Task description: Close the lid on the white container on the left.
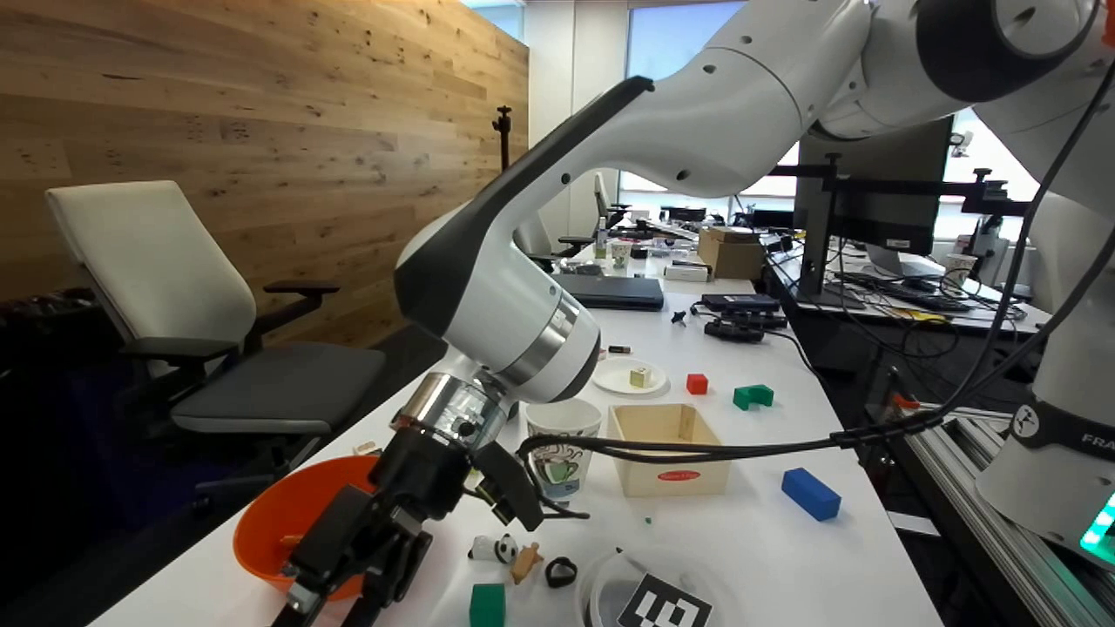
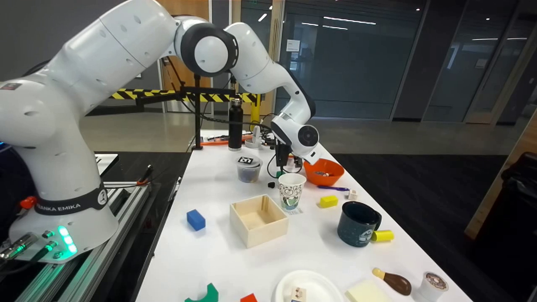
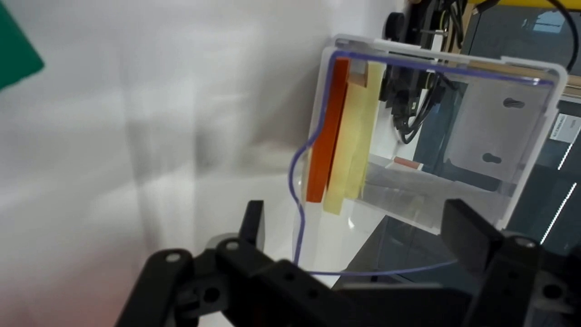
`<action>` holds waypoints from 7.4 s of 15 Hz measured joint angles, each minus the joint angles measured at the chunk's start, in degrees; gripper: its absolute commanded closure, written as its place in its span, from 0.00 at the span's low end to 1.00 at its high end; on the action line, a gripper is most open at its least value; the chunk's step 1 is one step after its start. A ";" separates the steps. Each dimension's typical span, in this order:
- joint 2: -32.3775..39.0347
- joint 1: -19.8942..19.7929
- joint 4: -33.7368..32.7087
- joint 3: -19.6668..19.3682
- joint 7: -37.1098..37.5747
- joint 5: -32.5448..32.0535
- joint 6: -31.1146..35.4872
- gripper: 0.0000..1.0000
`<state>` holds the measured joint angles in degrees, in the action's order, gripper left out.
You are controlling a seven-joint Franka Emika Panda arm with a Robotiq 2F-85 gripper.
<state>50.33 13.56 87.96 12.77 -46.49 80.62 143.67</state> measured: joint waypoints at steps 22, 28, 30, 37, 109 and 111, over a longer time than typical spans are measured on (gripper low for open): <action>0.51 0.20 -0.02 -1.20 2.20 -0.81 0.10 0.99; 0.42 0.19 -0.05 -2.31 4.90 -3.33 0.10 0.99; 0.21 0.19 -0.06 -2.58 6.50 -5.17 0.09 0.99; -0.50 0.13 -0.20 -2.59 10.65 -10.50 0.09 0.99; -21.31 -7.89 7.79 7.76 38.22 -51.72 -5.51 0.01; -22.08 -9.44 8.06 7.72 36.95 -49.89 -4.56 0.00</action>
<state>28.26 4.12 96.02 20.49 -9.53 30.73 139.11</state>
